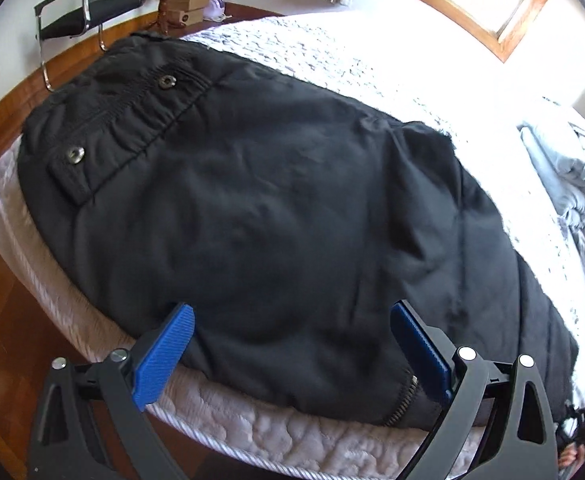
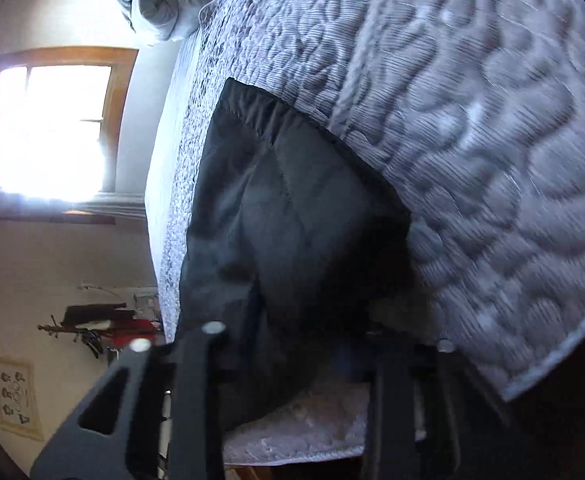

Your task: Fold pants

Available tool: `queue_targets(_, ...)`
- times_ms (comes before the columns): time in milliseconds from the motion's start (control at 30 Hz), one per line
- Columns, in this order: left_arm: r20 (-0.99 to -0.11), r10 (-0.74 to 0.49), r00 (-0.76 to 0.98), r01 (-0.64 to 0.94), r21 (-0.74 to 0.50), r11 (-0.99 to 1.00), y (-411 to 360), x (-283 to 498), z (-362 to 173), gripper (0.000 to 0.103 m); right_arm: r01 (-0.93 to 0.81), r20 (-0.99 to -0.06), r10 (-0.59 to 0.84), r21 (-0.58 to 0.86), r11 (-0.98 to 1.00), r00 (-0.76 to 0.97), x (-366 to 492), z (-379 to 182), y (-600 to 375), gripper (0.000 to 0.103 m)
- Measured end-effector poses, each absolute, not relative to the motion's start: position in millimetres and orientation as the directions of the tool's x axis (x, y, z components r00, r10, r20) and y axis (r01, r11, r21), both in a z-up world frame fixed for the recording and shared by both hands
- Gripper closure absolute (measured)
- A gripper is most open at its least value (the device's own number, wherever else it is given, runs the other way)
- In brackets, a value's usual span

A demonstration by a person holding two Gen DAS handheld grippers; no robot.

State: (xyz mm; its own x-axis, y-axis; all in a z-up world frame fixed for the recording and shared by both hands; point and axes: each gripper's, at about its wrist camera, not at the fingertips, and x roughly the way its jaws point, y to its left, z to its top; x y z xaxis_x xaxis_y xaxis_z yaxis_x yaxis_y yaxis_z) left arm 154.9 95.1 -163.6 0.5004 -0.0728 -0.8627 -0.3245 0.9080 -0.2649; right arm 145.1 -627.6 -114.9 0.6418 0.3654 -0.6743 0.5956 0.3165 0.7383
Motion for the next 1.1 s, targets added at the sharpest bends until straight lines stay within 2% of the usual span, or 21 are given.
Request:
queue_targets(133,-0.865,-0.038,0.5,-0.295,-0.212,0.932,80,171,-168,0.004,0.575,-0.666,0.358,0.746,0.337,0.654,161,-98,-641,0.091)
queue_targets(233,-0.877,-0.08,0.475,-0.235,-0.214,0.948,51,193,-170,0.004,0.574,-0.674,0.301,0.735,0.36,0.675,165,-82,-663,0.092)
queue_targets(400,-0.884,-0.17,0.435,-0.084,-0.228,0.97,-16,233,-173,0.004,0.672,-0.762,0.148,0.631,0.387,0.63,148,-61,-712,0.092)
queue_targets(533,-0.901,-0.135,0.413,-0.017,-0.156,0.988,-56,245,-177,0.004,0.72,-0.831,0.092,0.525,0.454,0.548,138,-60,-723,0.092)
queue_targets(633,-0.893,-0.151,0.423,-0.011,-0.171,0.985,-49,239,-172,0.004,0.708,-0.847,0.048,0.473,0.524,0.53,142,-47,-716,0.092)
queue_targets(833,-0.829,-0.193,0.524,-0.113,-0.292,0.95,-6,203,-138,0.004,0.549,-0.794,-0.121,0.293,0.783,0.596,185,32,-636,0.091)
queue_targets(967,-0.786,-0.2,0.584,-0.192,-0.374,0.907,33,171,-118,0.004,0.367,-0.749,-0.077,0.23,0.902,0.659,222,68,-563,0.089)
queue_targets(1100,-0.761,-0.216,0.612,-0.269,-0.457,0.848,62,148,-115,0.004,0.189,-0.752,-0.001,0.165,0.968,0.66,262,77,-477,0.088)
